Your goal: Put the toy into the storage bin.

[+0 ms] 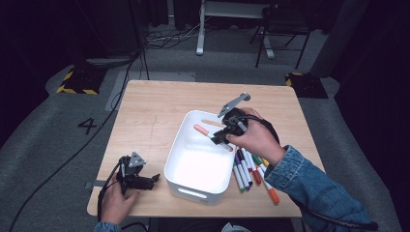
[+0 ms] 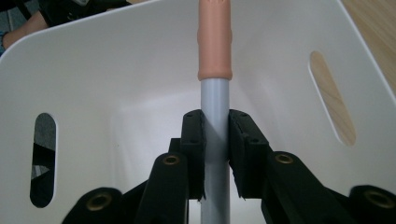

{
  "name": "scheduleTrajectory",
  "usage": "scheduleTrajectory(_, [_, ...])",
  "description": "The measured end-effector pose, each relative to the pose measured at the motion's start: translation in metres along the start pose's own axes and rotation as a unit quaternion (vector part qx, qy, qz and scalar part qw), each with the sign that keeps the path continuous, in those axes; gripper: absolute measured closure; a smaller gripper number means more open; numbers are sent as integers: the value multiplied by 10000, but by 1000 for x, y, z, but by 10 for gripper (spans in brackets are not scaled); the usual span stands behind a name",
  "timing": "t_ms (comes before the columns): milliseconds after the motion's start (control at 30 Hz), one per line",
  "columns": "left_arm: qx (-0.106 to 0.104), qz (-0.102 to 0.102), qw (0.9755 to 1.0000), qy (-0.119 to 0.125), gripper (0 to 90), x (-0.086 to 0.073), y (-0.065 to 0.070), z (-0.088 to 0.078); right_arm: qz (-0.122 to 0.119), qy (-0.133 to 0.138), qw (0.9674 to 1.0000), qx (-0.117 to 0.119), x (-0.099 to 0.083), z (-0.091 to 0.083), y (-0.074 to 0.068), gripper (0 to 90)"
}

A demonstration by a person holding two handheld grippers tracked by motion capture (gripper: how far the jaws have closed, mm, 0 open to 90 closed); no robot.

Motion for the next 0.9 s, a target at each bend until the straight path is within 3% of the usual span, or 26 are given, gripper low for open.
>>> scheduleTrajectory(33, [-8, -7, 10000, -2, 68, 0, 0, 0, 0, 0, 10000, 0, 0, 0, 0, 768])
scheduleTrajectory(100, [-8, -5, 10000, -1, 68, 0, 0, 0, 257, -241, 9994, -45, -3, 0, -5, 767])
scheduleTrajectory(533, [-8, -6, 10000, -1, 68, 0, 0, 0, 168, -486, 9987, -32, -14, 13, -9, 767])
scheduleTrajectory(900, [-10, -8, 10000, 0, 68, 0, 0, 0, 30, -873, 9962, 22, -22, 31, -17, 767])
Point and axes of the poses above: each handheld gripper's, and its own axes: z roughly forward along the jaws, x roughly out of its top, y roughly to its right, the point moved 4 cm from there along z, roughly forward along the jaws, and after that the axes turned 6 degrees about y, right-handed, at the moved point
